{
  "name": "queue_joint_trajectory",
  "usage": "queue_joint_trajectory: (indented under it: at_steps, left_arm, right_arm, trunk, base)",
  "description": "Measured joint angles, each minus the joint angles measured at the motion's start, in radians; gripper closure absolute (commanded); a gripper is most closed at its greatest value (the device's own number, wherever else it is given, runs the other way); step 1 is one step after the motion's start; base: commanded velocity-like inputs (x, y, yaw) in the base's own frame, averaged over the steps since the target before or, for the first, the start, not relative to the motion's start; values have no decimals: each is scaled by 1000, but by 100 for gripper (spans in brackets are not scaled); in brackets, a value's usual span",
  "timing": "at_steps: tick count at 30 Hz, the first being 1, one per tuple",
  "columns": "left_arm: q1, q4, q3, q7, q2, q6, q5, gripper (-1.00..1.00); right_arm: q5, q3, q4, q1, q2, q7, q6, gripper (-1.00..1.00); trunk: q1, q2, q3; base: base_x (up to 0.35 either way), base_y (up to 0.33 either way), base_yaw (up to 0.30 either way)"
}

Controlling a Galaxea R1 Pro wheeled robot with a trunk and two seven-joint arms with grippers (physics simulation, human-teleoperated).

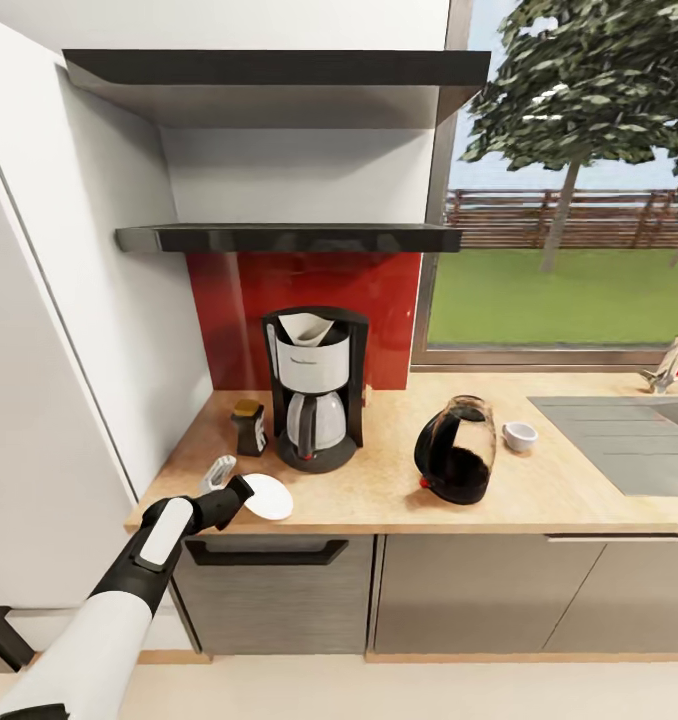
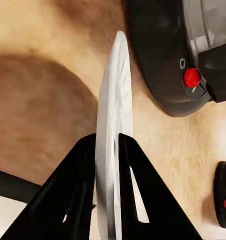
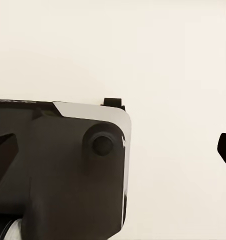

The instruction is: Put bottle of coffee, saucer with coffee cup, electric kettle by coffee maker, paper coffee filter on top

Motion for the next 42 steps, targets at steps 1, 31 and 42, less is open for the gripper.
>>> queue_joint_trajectory:
  at_steps: [1,31,42]
  left_arm:
    - [0,0,0,0,0,0,1,100]
    - [1,3,0,1,-3,0,1,100]
    - [1,67,0,-7,-1,-3,26,100]
  right_arm:
    - [0,0,0,0,0,0,0,-100]
    - [0,0,0,0,0,0,0,-100]
    - [0,0,0,0,0,0,0,-100]
  trunk:
    - [0,0,0]
    - [0,0,0]
    - [0,0,0]
  base:
    - [101,0,-5]
    - [107,0,0]
    - [36,0,0]
